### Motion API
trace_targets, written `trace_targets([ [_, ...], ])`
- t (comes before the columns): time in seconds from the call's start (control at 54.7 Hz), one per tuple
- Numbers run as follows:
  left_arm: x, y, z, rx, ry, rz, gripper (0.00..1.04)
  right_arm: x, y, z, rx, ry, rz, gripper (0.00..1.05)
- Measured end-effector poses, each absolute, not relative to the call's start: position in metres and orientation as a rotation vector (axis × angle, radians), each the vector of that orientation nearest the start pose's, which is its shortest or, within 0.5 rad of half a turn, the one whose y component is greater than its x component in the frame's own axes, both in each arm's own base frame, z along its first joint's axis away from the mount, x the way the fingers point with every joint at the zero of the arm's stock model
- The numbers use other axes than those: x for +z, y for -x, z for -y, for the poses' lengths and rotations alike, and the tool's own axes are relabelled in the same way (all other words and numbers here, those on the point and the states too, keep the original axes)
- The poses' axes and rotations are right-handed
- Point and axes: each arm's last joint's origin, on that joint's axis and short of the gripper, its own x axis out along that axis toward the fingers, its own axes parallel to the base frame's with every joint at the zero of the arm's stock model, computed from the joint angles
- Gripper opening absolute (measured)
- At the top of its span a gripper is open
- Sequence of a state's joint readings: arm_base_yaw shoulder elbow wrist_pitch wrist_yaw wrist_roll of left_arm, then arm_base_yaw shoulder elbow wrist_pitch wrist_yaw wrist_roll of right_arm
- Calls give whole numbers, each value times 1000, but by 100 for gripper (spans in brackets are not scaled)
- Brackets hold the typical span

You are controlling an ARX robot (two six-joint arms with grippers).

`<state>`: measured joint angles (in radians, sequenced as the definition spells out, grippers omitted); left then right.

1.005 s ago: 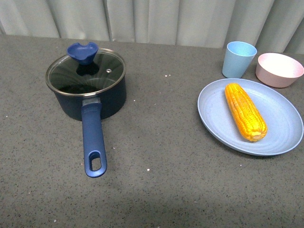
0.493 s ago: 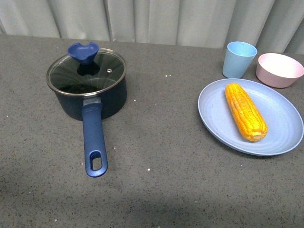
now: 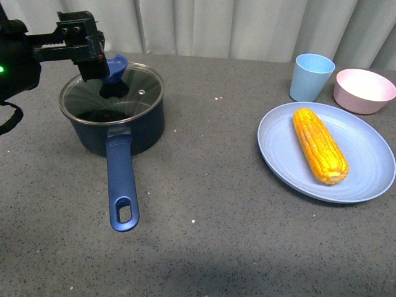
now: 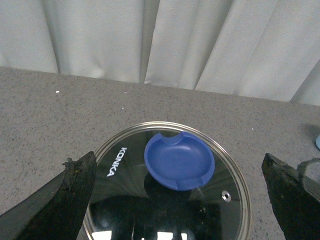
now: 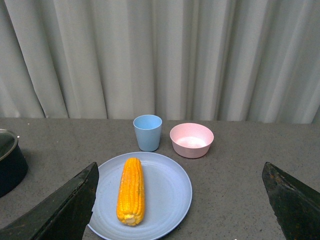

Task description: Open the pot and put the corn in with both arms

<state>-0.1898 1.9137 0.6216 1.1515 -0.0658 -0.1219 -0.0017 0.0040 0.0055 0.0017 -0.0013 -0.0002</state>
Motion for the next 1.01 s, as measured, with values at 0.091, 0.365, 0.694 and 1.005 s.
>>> trace_targets([
  [0.091, 113, -338, 67, -129, 93, -154, 98, 165, -98, 0, 0, 1, 3, 96],
  [0.365, 96, -365, 78, -155, 55, -208, 98, 165, -98, 0, 0, 0, 3, 96],
  [0.694, 87, -382, 82, -138, 36, -225, 98, 165, -98, 0, 0, 0, 3, 96],
  [1.005, 81, -388, 83, -127, 19, -250, 98, 165, -98, 0, 0, 0, 3, 96],
])
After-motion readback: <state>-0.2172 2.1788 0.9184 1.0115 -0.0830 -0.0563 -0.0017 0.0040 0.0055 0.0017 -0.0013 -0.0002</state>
